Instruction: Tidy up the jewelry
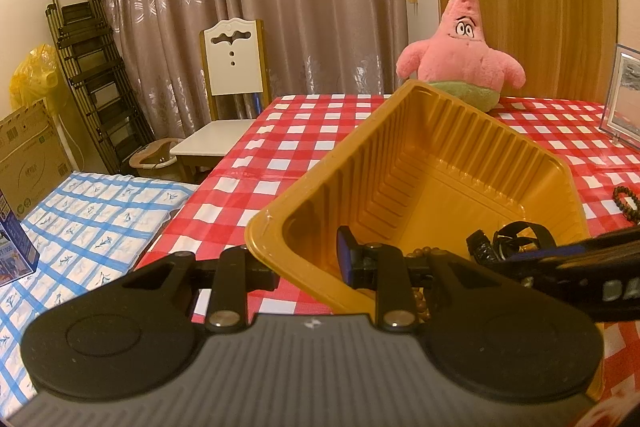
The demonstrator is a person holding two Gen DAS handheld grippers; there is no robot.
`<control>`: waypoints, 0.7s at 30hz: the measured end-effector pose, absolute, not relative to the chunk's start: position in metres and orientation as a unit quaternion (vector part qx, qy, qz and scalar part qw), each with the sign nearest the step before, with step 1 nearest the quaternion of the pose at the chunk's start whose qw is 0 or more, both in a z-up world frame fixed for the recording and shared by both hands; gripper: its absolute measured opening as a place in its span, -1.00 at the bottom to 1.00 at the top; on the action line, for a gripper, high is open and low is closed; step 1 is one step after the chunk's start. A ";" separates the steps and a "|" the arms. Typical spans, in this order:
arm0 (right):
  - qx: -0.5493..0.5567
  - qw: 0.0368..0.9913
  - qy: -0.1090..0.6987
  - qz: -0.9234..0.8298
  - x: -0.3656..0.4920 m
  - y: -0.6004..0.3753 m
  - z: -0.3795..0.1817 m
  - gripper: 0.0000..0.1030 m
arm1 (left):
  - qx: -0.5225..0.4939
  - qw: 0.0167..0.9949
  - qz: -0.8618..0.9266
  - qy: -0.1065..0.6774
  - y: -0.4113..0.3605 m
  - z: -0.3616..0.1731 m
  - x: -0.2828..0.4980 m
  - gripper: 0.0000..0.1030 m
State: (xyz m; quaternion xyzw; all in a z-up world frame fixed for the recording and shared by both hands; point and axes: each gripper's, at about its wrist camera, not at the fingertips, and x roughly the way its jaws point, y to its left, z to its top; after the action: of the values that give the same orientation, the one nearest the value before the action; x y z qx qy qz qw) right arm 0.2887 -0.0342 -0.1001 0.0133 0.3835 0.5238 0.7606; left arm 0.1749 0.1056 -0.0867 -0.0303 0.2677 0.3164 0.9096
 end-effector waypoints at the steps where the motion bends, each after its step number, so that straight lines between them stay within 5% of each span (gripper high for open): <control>1: 0.013 0.763 0.380 0.523 0.288 -0.036 -0.097 -0.24 | -0.030 0.910 0.316 0.267 0.105 -0.087 0.175 -0.51; 21: -0.002 0.837 0.410 0.362 0.287 -0.175 -0.098 -0.22 | -0.029 0.910 0.317 0.266 0.105 -0.088 0.175 -0.52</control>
State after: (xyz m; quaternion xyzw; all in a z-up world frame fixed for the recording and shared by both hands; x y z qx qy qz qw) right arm 0.2869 -0.1751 -0.0980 -0.0019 0.4104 0.3618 0.8370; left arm 0.1746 0.1051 -0.0879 -0.0286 0.2663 0.3168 0.9099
